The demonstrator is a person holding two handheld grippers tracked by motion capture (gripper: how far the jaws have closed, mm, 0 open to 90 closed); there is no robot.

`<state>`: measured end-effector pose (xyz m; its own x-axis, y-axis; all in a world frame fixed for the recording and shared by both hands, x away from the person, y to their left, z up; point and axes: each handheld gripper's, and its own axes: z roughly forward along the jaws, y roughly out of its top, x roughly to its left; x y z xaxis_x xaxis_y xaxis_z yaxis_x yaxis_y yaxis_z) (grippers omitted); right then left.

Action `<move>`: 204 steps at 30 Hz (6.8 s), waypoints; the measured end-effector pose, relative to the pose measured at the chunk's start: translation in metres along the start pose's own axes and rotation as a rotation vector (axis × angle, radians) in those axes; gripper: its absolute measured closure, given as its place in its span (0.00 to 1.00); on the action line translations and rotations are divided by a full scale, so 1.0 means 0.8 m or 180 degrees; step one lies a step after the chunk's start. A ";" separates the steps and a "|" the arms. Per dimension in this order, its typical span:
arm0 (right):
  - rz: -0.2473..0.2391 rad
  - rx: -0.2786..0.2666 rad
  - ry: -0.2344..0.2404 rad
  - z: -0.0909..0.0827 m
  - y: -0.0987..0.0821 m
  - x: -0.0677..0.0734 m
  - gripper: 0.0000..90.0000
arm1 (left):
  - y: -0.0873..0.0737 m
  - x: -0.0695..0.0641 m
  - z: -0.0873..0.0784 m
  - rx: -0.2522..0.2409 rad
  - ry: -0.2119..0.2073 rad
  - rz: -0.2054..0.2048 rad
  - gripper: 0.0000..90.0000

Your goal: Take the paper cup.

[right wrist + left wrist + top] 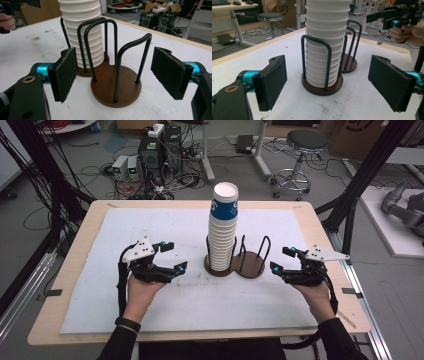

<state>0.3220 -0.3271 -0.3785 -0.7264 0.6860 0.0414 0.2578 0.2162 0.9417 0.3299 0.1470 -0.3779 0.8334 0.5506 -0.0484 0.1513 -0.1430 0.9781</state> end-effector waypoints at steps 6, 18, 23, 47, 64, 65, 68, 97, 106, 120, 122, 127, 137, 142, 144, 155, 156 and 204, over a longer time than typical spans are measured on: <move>0.0007 -0.0038 0.0016 0.000 0.000 -0.004 0.24 | 0.007 -0.003 0.001 -0.0050 0.0006 0.0037 0.15; -0.0058 -0.0027 0.0039 -0.002 0.002 -0.001 0.23 | 0.021 -0.008 0.008 -0.0093 -0.0075 0.0064 0.09; -0.0063 -0.0025 0.0038 -0.001 0.005 0.001 0.22 | 0.025 -0.008 0.010 -0.0093 -0.0080 0.0049 0.08; -0.0027 -0.0024 0.0020 0.000 0.005 -0.001 0.22 | 0.072 0.003 0.056 -0.0101 -0.0173 0.0110 0.07; -0.0027 -0.0014 0.0033 0.000 0.005 0.001 0.22 | 0.091 0.010 0.109 -0.0133 -0.0281 0.0142 0.07; -0.0031 -0.0013 0.0034 0.000 0.005 0.001 0.22 | 0.091 0.011 0.113 -0.0127 -0.0306 0.0144 0.07; -0.0031 -0.0013 0.0043 0.000 0.005 0.001 0.22 | 0.092 0.012 0.117 -0.0123 -0.0310 0.0146 0.07; -0.0044 -0.0013 0.0077 0.001 0.006 0.003 0.22 | 0.097 0.013 0.161 -0.0131 -0.0414 0.0173 0.13; -0.0032 -0.0016 0.0094 0.002 0.007 0.005 0.22 | 0.098 0.012 0.161 -0.0125 -0.0404 0.0182 0.13; 0.0001 -0.0099 0.0160 -0.001 0.020 0.009 0.22 | 0.097 0.012 0.160 -0.0129 -0.0394 0.0184 0.13; 0.0008 -0.0120 0.0172 0.000 0.024 0.010 0.22 | 0.098 0.012 0.161 -0.0125 -0.0394 0.0188 0.13; 0.0015 -0.0168 0.0214 0.001 0.034 0.010 0.22 | 0.098 0.011 0.160 -0.0116 -0.0386 0.0198 0.13; -0.0039 -0.0290 0.0341 0.011 0.078 0.010 0.22 | 0.098 0.011 0.161 -0.0125 -0.0381 0.0192 0.13; -0.0066 -0.0349 0.0420 0.019 0.103 0.009 0.22 | 0.098 0.011 0.161 -0.0121 -0.0373 0.0199 0.13; -0.0077 -0.0353 0.0443 0.023 0.113 0.011 0.22 | 0.098 0.010 0.161 -0.0122 -0.0375 0.0197 0.13; -0.0228 -0.0384 0.0581 0.048 0.174 0.026 0.22 | 0.098 0.010 0.161 -0.0117 -0.0374 0.0193 0.13; -0.0244 -0.0404 0.0590 0.050 0.179 0.028 0.22 | 0.098 0.011 0.160 -0.0114 -0.0374 0.0198 0.13; -0.0335 -0.0775 0.0708 0.067 0.319 0.063 0.34 | 0.099 0.010 0.160 -0.0118 -0.0375 0.0219 0.13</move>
<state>0.3855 -0.2000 -0.1544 -0.8690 0.4946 -0.0137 0.0339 0.0873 0.9956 0.4165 0.0343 -0.3271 0.8980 0.4399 -0.0021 0.0736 -0.1456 0.9866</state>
